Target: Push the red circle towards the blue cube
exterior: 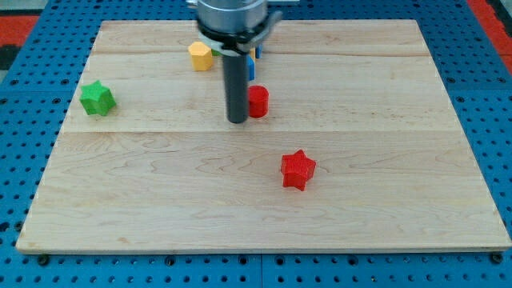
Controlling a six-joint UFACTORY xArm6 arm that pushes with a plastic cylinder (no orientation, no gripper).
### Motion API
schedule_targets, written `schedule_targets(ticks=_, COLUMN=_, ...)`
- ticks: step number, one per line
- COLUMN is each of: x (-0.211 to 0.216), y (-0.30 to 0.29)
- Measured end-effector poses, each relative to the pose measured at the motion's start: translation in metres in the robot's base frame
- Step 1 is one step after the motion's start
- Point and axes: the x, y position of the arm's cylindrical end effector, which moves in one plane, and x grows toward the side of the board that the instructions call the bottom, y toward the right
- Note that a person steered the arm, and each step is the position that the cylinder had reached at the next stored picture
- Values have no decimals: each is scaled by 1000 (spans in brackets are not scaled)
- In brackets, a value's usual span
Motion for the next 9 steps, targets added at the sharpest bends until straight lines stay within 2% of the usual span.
schedule_targets(ticks=2, x=21, y=-1)
schedule_targets(ticks=4, x=8, y=-7)
schedule_targets(ticks=5, x=9, y=29)
schedule_targets(ticks=6, x=30, y=82)
schedule_targets(ticks=7, x=-9, y=71)
schedule_targets(ticks=8, x=-26, y=4)
schedule_targets(ticks=9, x=-7, y=0)
